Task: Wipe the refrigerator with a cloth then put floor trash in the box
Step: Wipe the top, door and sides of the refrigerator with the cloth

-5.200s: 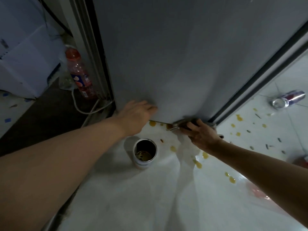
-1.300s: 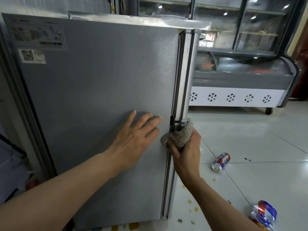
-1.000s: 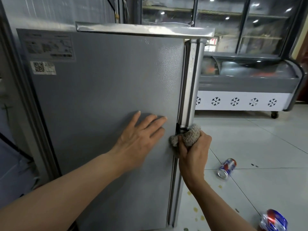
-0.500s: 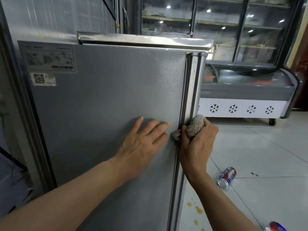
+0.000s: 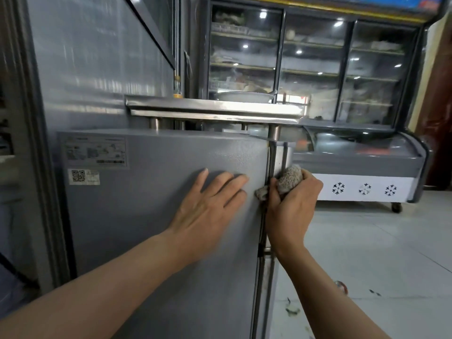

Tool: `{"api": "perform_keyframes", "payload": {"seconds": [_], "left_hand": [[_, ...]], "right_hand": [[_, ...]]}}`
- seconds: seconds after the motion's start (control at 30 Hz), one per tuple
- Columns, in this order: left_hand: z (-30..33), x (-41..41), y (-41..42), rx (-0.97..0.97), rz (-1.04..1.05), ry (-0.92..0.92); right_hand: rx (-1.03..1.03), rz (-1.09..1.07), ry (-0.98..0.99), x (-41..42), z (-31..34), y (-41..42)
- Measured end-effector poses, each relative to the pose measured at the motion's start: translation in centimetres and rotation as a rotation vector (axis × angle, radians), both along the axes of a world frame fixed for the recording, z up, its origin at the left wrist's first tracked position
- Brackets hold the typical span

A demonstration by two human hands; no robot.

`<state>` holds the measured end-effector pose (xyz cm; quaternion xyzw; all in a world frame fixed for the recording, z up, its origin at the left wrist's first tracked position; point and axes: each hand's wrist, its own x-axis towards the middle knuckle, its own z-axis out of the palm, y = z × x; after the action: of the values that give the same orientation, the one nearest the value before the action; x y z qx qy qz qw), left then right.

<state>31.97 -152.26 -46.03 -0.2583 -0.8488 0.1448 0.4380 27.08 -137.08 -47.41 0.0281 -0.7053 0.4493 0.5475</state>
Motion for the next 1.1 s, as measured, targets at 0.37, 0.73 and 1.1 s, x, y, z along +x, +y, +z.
{"api": "perform_keyframes", "payload": {"seconds": [0.37, 0.73, 1.1], "left_hand": [[4.2, -0.3, -0.1, -0.010, -0.016, 0.025], [6.3, -0.5, -0.1, 0.037, -0.034, 0.044], [7.9, -1.1, -0.4, 0.265, -0.010, -0.097]], "right_hand": [[-0.021, -0.049, 0.056, -0.4, 5.2, -0.3], [0.044, -0.126, -0.003, -0.5, 11.1, -0.4], [0.472, 0.102, -0.186, 2.4, 12.0, -0.1]]}}
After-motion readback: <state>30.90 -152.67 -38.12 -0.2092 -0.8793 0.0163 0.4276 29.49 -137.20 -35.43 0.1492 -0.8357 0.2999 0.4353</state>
